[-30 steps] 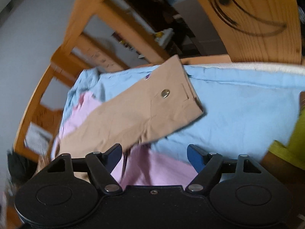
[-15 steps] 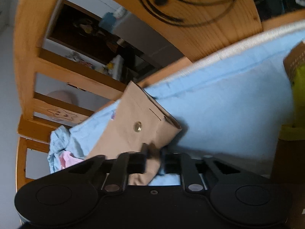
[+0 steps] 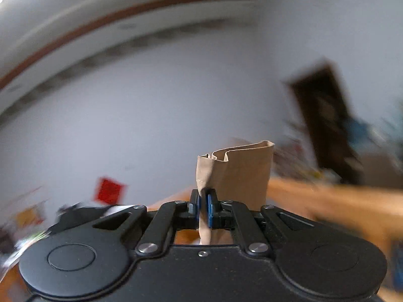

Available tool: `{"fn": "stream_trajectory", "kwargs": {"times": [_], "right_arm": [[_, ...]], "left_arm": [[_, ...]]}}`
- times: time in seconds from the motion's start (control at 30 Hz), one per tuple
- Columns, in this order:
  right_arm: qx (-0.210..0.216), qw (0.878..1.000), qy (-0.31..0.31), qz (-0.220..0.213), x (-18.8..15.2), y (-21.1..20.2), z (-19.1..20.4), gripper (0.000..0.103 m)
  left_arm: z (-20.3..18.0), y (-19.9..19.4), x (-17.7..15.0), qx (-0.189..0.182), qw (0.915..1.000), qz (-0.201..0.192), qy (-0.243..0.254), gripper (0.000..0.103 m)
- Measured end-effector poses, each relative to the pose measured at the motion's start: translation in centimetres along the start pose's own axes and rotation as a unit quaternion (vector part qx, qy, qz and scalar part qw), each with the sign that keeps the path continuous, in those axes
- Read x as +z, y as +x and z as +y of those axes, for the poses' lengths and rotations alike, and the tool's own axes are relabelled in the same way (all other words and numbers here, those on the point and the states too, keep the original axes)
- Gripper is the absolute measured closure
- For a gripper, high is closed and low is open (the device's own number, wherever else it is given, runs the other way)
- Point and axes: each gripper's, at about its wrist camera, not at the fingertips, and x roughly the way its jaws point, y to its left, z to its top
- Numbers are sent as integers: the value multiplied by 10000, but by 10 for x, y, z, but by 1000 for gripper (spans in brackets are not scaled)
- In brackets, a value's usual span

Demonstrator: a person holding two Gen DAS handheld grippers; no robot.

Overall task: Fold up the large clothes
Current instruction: 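Grasp the jacket sleeve cuff with the right gripper and lift it, then carry the sleeve across the jacket body with the right gripper and release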

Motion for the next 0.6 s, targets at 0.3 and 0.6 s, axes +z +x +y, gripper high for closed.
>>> {"fn": "stream_trajectory", "kwargs": {"times": [0.3, 0.6], "right_arm": [[3052, 9453, -1151, 14, -2, 26, 165, 100], [4471, 8687, -1444, 1567, -171, 3, 222, 101]], "left_arm": [[108, -37, 13, -425, 9798, -1078, -1629, 1], [206, -9, -50, -865, 9456, -499, -3096, 1]]}}
